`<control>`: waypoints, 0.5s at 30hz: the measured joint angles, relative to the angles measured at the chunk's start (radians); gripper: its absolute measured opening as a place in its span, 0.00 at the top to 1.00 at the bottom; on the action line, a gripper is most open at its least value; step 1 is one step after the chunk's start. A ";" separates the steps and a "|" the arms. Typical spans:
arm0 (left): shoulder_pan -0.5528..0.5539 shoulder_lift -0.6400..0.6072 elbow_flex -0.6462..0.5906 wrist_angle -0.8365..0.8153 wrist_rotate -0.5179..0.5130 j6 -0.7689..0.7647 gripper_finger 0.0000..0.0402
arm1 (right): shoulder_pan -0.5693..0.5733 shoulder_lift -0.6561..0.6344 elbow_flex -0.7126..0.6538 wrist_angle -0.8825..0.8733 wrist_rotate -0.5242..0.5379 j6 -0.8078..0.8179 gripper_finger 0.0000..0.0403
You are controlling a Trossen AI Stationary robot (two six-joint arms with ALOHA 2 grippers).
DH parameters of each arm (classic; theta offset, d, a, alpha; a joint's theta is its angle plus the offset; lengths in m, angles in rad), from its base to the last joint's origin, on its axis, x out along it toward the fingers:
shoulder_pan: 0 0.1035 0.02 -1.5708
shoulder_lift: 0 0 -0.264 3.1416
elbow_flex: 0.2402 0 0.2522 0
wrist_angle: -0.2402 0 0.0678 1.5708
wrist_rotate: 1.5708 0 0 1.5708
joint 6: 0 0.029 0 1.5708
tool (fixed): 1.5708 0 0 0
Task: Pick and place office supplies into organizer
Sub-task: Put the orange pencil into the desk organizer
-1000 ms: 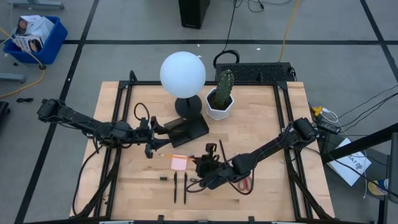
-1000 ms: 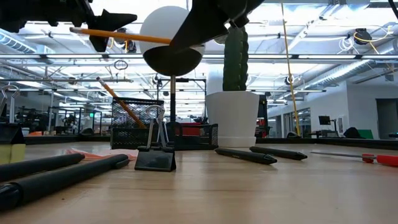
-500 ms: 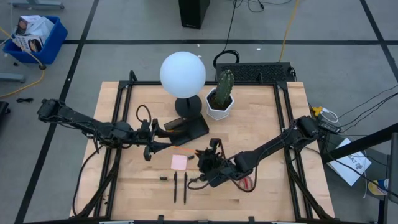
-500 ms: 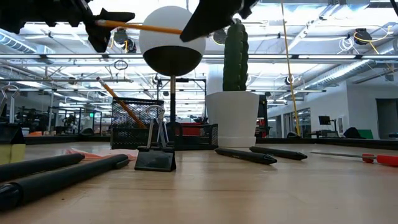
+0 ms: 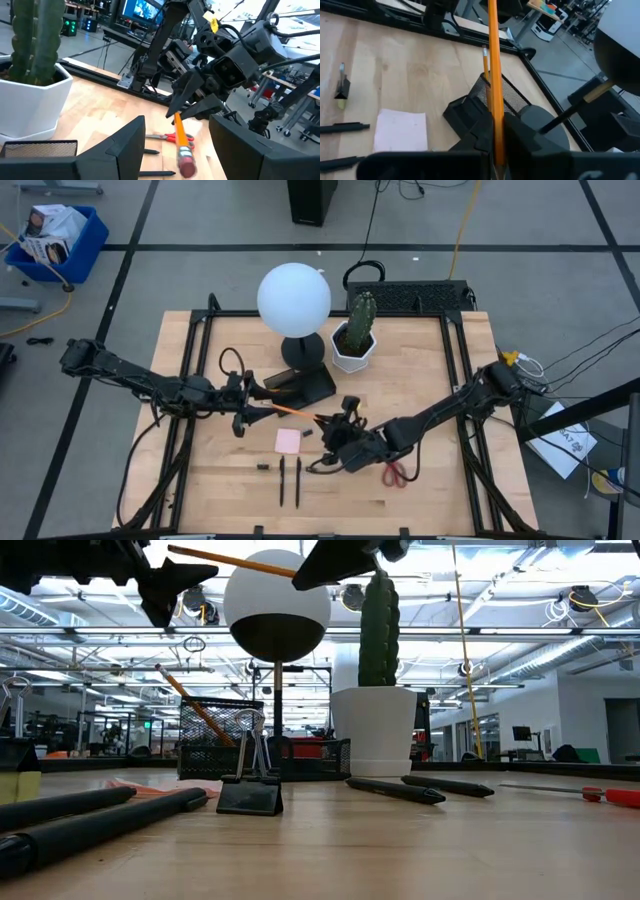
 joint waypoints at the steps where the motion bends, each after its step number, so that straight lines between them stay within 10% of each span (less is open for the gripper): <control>1: 0.000 0.000 0.000 0.000 0.000 -0.003 0.43 | -0.003 -0.005 -0.007 0.012 -0.001 -0.006 0.95; 15: -0.002 0.000 0.000 0.002 -0.034 -0.020 0.43 | -0.022 -0.010 -0.024 0.058 -0.031 0.006 0.95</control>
